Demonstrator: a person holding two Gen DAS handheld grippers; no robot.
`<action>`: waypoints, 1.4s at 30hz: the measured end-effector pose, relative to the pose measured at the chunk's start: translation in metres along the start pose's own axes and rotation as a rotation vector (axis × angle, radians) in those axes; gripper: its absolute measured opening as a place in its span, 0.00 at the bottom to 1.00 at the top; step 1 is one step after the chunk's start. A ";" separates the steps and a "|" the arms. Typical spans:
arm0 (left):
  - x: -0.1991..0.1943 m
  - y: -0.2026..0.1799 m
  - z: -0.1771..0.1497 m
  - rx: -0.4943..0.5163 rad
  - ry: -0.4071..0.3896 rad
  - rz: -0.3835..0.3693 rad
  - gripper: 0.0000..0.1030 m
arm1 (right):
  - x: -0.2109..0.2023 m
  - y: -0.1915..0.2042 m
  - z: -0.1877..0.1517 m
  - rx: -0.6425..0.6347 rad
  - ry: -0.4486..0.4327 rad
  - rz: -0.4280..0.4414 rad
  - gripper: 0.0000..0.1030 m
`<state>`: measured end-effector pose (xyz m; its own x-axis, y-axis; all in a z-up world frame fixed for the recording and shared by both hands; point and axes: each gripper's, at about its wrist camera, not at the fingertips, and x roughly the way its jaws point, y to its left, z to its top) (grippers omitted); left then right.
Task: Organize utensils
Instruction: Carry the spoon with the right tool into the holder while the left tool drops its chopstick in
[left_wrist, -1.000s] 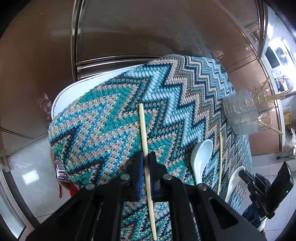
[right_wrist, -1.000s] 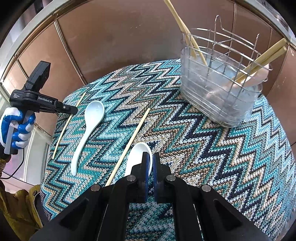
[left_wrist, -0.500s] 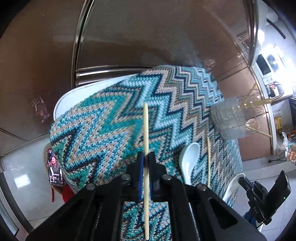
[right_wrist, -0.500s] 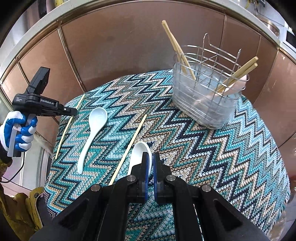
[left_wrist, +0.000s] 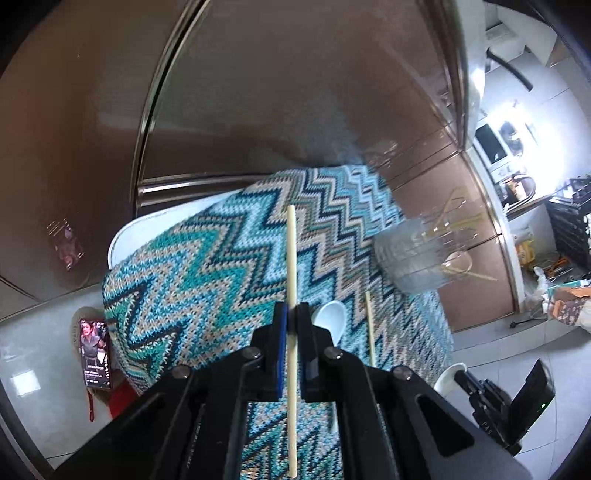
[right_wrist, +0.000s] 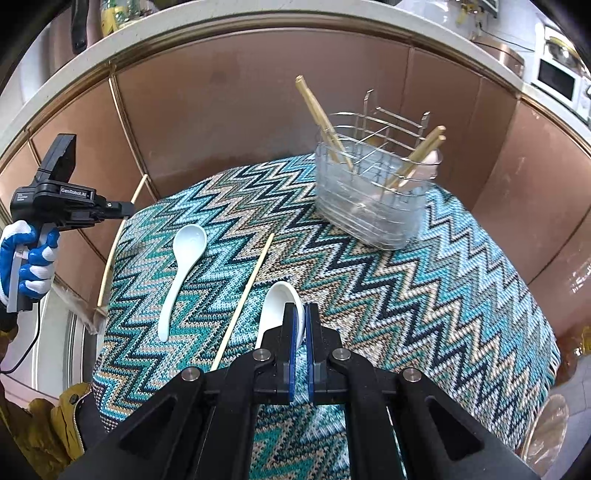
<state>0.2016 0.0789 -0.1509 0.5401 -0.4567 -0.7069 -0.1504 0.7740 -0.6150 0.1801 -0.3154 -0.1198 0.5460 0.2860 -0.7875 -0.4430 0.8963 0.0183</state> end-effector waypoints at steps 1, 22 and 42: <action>-0.005 -0.001 0.001 0.003 -0.015 -0.005 0.04 | -0.003 -0.001 -0.001 0.006 -0.006 -0.007 0.04; -0.080 -0.088 0.034 0.184 -0.265 -0.132 0.04 | -0.073 -0.020 0.025 0.079 -0.216 -0.113 0.04; -0.038 -0.270 0.080 0.414 -0.543 -0.266 0.04 | -0.084 -0.072 0.123 0.173 -0.540 -0.256 0.04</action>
<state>0.2874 -0.0777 0.0698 0.8655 -0.4534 -0.2130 0.3099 0.8187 -0.4834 0.2536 -0.3619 0.0214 0.9223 0.1450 -0.3582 -0.1535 0.9881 0.0048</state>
